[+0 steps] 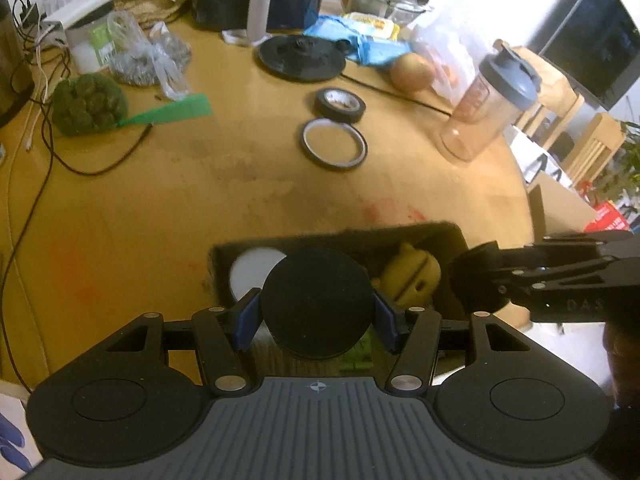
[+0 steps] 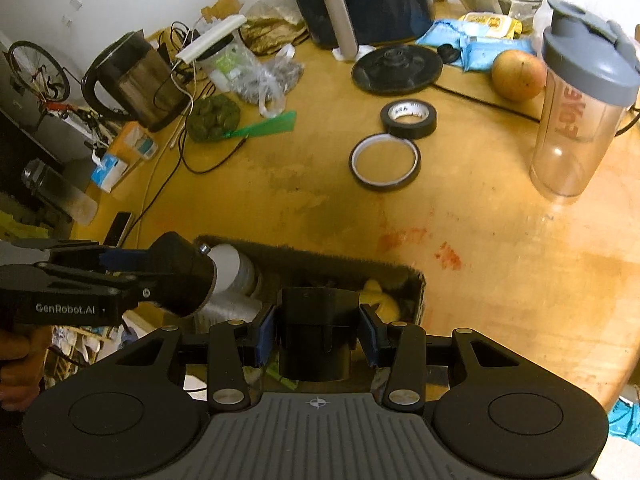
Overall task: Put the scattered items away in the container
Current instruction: 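Carry the black cap with the left tool while the right tool carries its cylinder to the box, then open both tools to drop the two black cylinder pieces into the box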
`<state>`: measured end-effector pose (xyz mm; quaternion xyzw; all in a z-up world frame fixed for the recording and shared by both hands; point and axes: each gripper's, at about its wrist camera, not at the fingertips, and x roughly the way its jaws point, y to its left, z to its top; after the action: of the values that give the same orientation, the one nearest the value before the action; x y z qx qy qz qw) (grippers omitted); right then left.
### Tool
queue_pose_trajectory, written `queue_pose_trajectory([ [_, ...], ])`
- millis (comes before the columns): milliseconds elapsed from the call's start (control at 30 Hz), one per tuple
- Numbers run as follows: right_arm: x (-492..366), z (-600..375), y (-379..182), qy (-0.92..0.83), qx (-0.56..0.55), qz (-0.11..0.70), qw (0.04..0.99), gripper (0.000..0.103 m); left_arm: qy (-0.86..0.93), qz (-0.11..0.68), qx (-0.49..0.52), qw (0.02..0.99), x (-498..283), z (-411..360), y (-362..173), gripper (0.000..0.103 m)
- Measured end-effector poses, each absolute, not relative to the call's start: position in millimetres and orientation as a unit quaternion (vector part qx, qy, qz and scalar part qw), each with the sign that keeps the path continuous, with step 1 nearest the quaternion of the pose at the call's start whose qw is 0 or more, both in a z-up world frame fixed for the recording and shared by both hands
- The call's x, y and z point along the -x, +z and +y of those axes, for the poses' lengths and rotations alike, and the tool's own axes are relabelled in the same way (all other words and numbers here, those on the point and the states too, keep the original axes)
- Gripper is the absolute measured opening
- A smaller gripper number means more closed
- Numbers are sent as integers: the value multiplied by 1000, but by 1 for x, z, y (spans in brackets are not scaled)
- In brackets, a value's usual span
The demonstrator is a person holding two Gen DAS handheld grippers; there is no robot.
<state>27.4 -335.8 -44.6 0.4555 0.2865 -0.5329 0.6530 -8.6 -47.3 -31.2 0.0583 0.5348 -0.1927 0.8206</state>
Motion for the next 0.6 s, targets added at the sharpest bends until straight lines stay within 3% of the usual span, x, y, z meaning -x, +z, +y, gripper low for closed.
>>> queue_pose_trajectory([
  [200, -30, -330, -50, -525, -461, 292, 653, 47, -193, 548, -61, 811, 18, -50, -37, 57],
  [233, -30, -330, -50, -526, -461, 294, 651, 50, -195, 551, -62, 809, 19, -51, -38, 57],
  [300, -31, -330, -50, -529, -457, 298, 650, 79, -198, 551, -59, 808, 21, -50, -39, 58],
  [367, -32, -329, -48, -536, -450, 300, 648, 93, -204, 546, -48, 811, 22, -49, -37, 61],
  [433, -32, -328, -48, -539, -448, 301, 646, 96, -201, 543, -48, 814, 23, -49, -35, 69],
  [600, -31, -329, -48, -547, -446, 308, 638, 102, -195, 537, -51, 819, 22, -49, -32, 69],
])
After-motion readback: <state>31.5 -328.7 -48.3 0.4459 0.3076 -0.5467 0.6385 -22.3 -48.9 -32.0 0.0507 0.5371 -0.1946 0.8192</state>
